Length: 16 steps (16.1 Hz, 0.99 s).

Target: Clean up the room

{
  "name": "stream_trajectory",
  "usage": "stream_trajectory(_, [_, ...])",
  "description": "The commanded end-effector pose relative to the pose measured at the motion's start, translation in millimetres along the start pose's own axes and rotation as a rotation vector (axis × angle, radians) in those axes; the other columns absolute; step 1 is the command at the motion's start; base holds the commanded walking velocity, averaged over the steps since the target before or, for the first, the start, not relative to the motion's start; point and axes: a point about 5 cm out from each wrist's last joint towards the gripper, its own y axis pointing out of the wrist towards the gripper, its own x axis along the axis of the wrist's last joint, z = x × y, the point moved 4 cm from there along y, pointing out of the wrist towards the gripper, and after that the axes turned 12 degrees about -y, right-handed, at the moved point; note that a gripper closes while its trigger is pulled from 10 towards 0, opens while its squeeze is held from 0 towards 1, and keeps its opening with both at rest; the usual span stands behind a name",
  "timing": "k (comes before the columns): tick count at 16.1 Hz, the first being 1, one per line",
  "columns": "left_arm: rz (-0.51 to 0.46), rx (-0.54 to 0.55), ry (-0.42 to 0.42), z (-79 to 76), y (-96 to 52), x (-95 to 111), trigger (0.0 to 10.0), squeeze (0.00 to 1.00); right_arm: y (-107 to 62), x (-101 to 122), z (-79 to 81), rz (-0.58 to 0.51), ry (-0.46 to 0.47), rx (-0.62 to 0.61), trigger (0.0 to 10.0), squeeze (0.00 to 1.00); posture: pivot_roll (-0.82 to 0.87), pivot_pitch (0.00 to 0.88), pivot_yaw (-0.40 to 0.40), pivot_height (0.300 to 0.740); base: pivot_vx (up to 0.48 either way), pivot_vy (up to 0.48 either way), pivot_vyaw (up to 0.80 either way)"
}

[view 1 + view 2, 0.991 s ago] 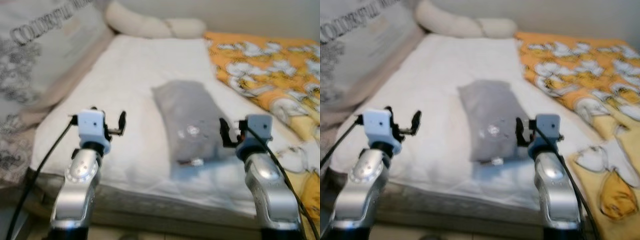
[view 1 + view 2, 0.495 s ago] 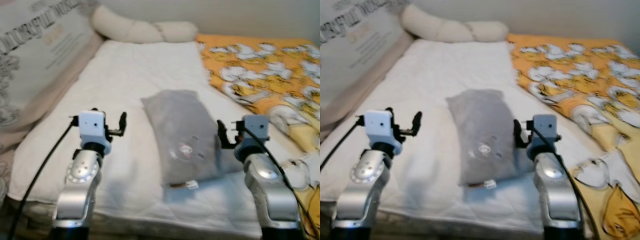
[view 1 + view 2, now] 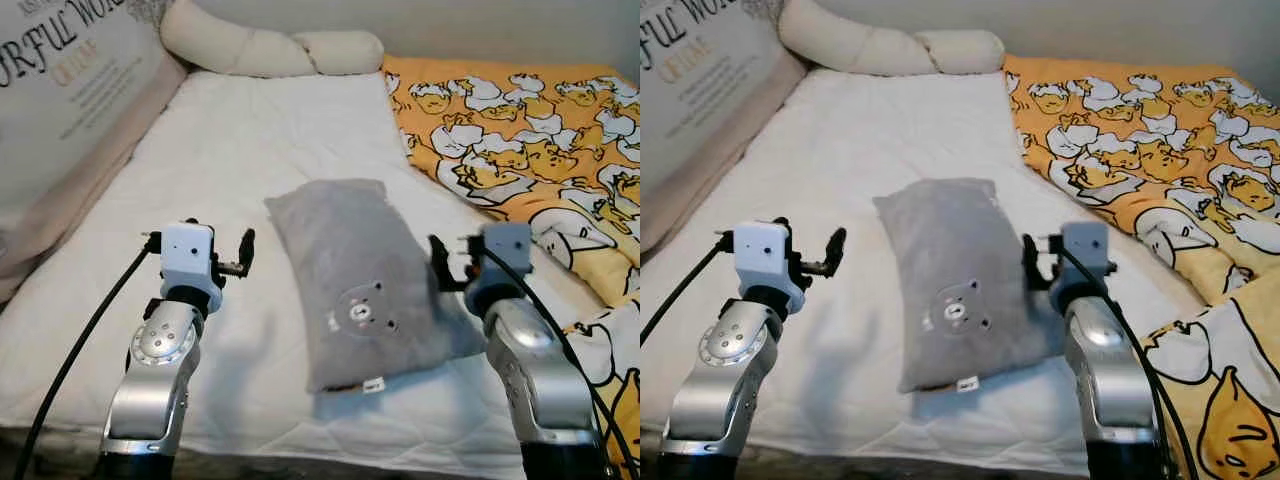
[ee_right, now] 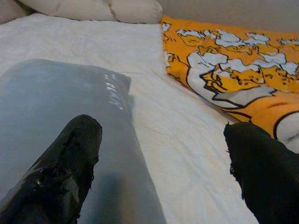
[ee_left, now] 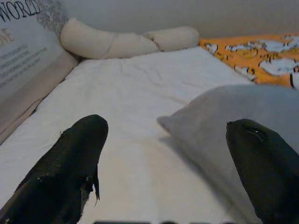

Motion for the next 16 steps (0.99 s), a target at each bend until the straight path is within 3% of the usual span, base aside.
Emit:
stream_trajectory(1, [0.045,-0.03,0.025,-2.6,4.4,-6,10.0,0.0,3.8,-1,-9.5,0.001,-0.006,-0.018,10.0,0.0,0.09,0.0,0.018,0.74,0.0,0.0,0.0])
stream_trajectory(3, [0.093,-0.085,0.041,-5.9,13.4,-13,10.0,0.0,13.6,-8,-22.8,0.033,-0.042,-0.037,10.0,0.0,0.09,0.0,0.016,0.74,0.0,0.0,0.0])
stream_trajectory(5, [0.216,-0.151,0.166,-7.5,38.7,-29,10.0,0.0,37.0,-20,-50.9,0.102,-0.111,-0.09,10.0,0.0,0.09,0.0,0.016,0.74,0.0,0.0,0.0])
stream_trajectory(8, [0.277,-0.199,0.246,-17.3,58.9,-41,10.0,0.0,54.0,-29,-69.4,0.156,-0.206,-0.131,10.0,0.0,0.08,0.0,0.019,0.74,0.0,0.0,0.0])
stream_trajectory(10, [0.38,-0.272,0.351,-35.9,67.7,-63,10.0,0.0,59.6,-51,-52.4,0.255,-0.373,0.016,10.0,0.0,0.09,0.0,0.005,0.74,0.0,0.0,0.0])
stream_trajectory(12, [0.466,-0.328,0.387,-60.5,68.1,-86,10.0,0.0,60.5,-51,-13.7,0.222,-0.317,0.182,10.0,0.0,0.09,0.0,0.0,0.74,0.0,0.0,0.0])
stream_trajectory(16, [0.466,-0.422,0.325,-94.9,68.7,-92,10.0,0.0,60.2,-42,28.8,0.148,-0.213,0.358,10.0,0.0,0.08,0.0,0.007,0.74,0.0,0.0,0.0])
